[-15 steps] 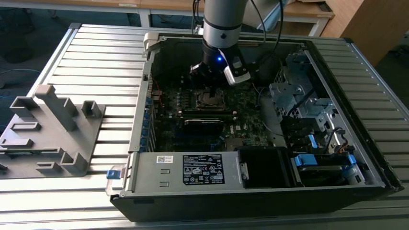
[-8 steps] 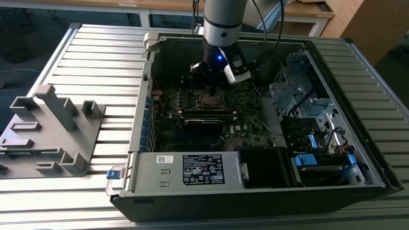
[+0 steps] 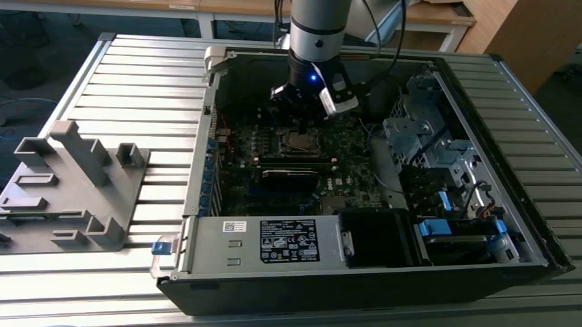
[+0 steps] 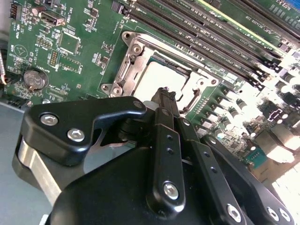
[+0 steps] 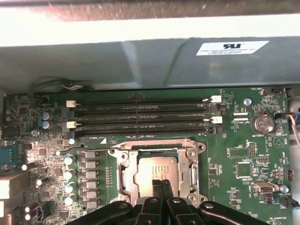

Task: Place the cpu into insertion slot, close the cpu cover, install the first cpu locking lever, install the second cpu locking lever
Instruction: 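Install the first cpu locking lever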

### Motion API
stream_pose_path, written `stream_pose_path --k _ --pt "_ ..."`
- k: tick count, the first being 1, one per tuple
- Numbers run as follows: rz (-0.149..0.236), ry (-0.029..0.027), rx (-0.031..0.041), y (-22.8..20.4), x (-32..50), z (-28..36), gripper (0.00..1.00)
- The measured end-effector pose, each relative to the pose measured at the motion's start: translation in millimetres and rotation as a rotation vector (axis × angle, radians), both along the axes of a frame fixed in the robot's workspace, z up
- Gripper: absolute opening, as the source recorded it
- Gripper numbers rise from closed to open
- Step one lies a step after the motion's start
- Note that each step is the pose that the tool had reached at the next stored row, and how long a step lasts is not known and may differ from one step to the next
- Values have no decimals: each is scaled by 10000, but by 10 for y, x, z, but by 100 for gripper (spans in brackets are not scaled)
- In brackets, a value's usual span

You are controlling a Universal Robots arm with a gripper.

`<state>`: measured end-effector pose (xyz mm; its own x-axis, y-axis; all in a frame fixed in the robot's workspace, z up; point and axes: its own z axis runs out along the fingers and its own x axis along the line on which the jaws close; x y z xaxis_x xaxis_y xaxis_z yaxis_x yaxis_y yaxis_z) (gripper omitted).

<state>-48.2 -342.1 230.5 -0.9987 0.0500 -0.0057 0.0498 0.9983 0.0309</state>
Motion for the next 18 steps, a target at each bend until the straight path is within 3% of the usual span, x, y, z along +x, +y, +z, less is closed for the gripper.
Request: stream_pose_path --k 6,18 --pt "0 1 0 0 0 83 11" --pt "0 3 -5 -1 0 107 11"
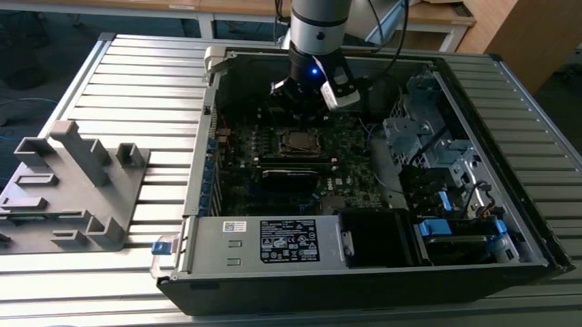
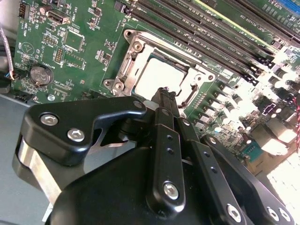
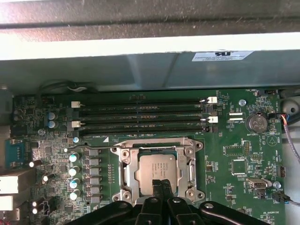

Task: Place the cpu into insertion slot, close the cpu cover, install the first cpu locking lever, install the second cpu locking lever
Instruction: 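Install the first cpu locking lever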

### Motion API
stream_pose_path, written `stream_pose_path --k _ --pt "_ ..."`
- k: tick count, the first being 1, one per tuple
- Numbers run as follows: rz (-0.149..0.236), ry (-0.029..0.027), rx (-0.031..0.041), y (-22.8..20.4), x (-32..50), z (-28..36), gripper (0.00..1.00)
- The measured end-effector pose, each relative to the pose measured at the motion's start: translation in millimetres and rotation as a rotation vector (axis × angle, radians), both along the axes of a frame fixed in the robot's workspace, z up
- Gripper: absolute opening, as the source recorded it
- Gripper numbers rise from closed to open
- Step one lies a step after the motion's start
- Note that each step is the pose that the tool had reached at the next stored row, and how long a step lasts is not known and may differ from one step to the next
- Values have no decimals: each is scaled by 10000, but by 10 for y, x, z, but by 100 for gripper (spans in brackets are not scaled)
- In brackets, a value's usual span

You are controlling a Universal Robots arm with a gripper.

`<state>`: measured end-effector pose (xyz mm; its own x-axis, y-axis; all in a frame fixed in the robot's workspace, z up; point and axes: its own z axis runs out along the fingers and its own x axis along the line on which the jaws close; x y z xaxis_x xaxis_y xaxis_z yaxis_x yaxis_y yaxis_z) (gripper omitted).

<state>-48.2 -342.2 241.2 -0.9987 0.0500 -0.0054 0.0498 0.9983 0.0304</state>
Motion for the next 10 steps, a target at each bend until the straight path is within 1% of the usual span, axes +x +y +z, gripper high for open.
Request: stream_pose_path --k 5,10 --pt "0 -2 4 1 0 43 11" --pt "0 -3 4 1 0 105 11"
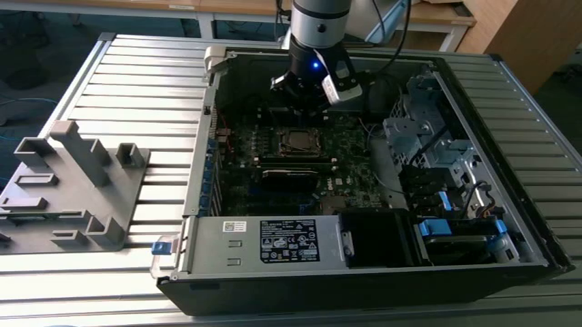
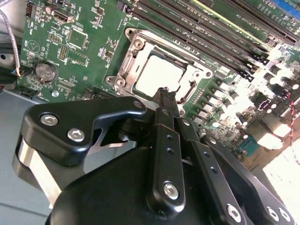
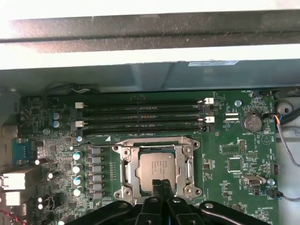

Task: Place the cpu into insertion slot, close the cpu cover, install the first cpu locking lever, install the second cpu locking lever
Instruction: 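Install the first cpu locking lever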

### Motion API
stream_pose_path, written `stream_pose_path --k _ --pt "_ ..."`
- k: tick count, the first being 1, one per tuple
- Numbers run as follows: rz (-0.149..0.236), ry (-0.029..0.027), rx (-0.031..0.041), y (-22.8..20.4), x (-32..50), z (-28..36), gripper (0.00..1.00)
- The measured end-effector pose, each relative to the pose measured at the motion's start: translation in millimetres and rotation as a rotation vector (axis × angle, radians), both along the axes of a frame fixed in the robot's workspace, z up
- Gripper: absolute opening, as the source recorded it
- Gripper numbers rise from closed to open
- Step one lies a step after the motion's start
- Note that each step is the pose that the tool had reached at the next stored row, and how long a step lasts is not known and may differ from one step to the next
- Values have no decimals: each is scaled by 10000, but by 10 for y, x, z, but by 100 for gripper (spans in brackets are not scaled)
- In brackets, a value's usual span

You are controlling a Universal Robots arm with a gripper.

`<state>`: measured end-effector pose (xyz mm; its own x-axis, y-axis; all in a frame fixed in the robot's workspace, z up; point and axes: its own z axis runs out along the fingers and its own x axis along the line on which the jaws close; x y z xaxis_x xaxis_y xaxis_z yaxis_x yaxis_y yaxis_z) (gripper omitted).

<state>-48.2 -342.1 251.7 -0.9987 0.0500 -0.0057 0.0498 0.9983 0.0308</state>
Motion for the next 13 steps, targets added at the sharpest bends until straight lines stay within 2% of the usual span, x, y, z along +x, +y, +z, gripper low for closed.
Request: stream_pose_path --k 7,13 --pt "0 0 0 0 -8 5 11" --pt "0 -29 1 0 -120 3 11"
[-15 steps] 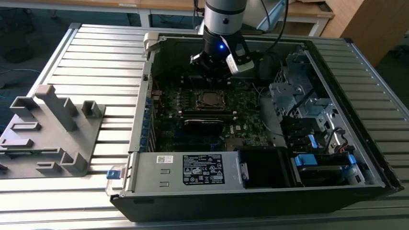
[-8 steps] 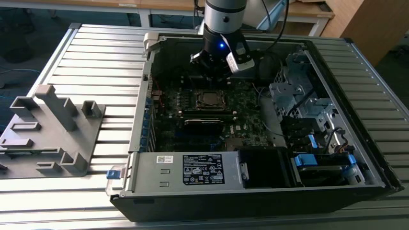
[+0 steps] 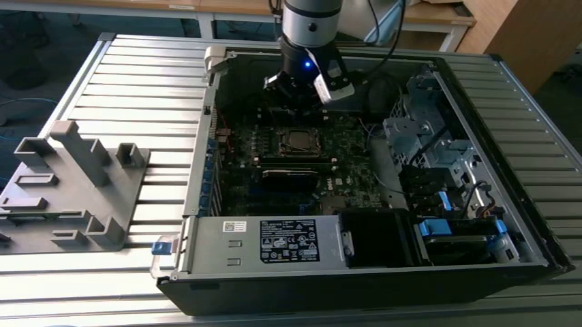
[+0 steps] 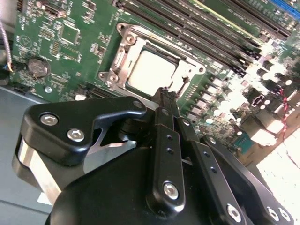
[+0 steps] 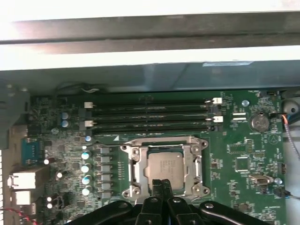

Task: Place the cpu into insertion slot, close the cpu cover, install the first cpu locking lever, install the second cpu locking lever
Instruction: 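Install the first cpu locking lever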

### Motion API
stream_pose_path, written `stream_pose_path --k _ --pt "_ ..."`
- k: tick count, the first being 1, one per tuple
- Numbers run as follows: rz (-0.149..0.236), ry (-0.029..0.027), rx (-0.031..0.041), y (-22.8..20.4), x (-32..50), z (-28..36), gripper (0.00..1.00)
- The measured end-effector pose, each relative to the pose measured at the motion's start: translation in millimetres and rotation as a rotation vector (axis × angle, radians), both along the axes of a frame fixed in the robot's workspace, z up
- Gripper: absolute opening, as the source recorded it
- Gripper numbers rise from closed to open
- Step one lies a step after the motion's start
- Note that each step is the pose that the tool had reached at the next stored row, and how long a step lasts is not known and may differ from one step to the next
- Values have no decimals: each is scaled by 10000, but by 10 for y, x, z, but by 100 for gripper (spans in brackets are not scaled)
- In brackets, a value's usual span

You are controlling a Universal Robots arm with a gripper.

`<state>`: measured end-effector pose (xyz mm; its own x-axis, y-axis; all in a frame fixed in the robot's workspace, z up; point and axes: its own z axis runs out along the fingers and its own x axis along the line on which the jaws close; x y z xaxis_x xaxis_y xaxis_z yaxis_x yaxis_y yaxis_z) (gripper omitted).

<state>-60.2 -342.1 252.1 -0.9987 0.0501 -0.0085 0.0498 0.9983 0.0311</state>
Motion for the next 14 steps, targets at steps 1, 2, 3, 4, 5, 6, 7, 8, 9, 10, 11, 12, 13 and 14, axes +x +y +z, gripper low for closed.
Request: stream_pose_path --k 1,2,3,4,5,6,7,8,9,10,11,12,13,14 --pt "1 -5 -1 0 -17 0 11" --pt "1 -13 -2 0 -40 0 11" --pt "1 -27 -2 0 -67 0 11" --pt "0 -42 -1 0 -93 0 11" --pt "0 -58 -1 0 -120 0 11" --pt "1 -70 -1 0 -145 0 11" --pt "1 -83 -1 0 -168 -1 11" --pt "1 -92 -1 0 -190 -1 11" --pt "0 -100 -1 0 -210 -1 11" --pt "0 -107 0 0 -229 -1 11" --pt "0 -113 -1 0 -248 -1 11" --pt "1 -119 0 0 -266 -2 11" --pt "1 -126 0 0 -278 -1 11" --pt "0 -132 0 0 -281 -2 11"
